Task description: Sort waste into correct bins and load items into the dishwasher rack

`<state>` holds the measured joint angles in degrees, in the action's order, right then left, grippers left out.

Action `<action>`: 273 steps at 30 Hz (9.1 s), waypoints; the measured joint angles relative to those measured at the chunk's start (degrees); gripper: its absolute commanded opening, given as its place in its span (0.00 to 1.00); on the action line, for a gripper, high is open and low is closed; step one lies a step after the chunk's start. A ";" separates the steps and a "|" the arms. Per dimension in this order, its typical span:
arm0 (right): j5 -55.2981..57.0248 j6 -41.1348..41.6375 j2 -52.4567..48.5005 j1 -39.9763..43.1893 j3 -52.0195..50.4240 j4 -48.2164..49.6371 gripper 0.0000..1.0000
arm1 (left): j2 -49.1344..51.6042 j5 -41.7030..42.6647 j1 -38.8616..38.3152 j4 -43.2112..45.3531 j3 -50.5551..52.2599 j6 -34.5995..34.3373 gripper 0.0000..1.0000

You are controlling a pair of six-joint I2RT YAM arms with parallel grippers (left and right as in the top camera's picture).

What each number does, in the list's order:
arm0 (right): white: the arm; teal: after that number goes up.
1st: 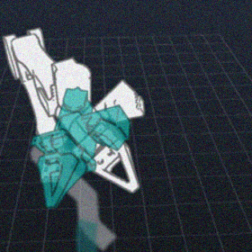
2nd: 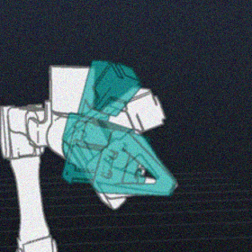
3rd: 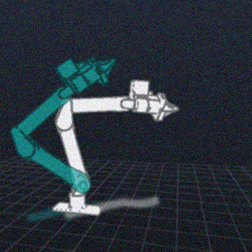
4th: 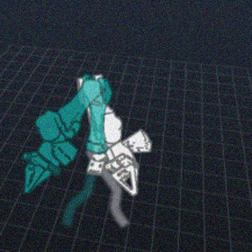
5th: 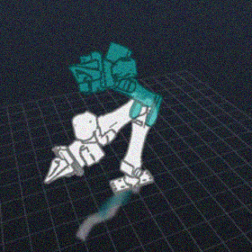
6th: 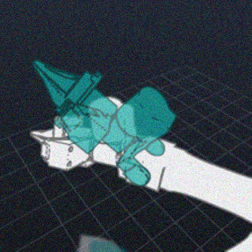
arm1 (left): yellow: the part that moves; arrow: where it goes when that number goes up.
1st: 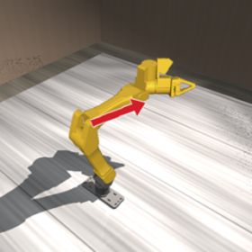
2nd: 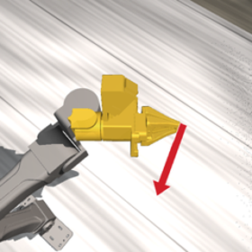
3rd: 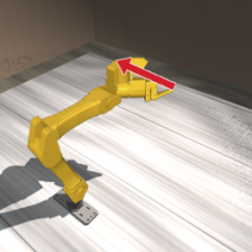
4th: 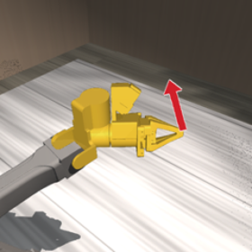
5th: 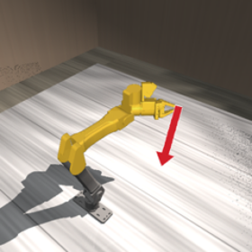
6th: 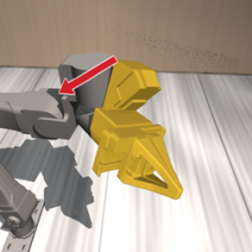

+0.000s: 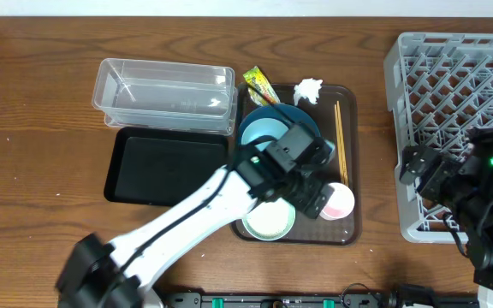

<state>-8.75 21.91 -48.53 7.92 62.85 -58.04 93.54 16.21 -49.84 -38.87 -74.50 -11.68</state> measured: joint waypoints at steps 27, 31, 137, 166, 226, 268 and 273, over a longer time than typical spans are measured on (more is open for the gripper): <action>0.22 0.76 0.00 0.44 0.07 -1.40 0.99 | 10.45 -2.45 -2.23 8.28 0.00 -3.48 0.06; -3.23 -2.69 0.00 0.44 0.07 -1.25 0.99 | 1.40 -0.61 2.01 4.90 0.00 -4.87 0.06; -2.86 -7.52 -22.38 -27.91 3.87 7.63 0.62 | -25.68 -3.82 49.05 -28.13 0.13 -6.75 0.89; 6.29 3.19 -52.13 -34.82 3.85 28.04 0.01 | -26.86 -7.61 49.05 -28.15 0.13 -7.82 0.90; 78.12 -45.40 -58.25 -3.06 4.17 58.77 0.99 | -26.84 -7.61 49.05 -28.15 0.15 -7.82 0.89; 7.13 11.34 -57.51 -29.16 4.59 18.25 0.08 | -26.84 -7.63 49.09 -28.15 0.15 -7.82 0.89; 6.01 13.53 -57.07 -28.57 4.59 18.58 0.01 | -26.84 -7.61 49.09 -28.15 0.15 -7.82 0.90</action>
<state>-2.74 35.44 -105.60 -20.64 67.44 -39.46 66.70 8.60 -0.75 -67.02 -74.35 -19.51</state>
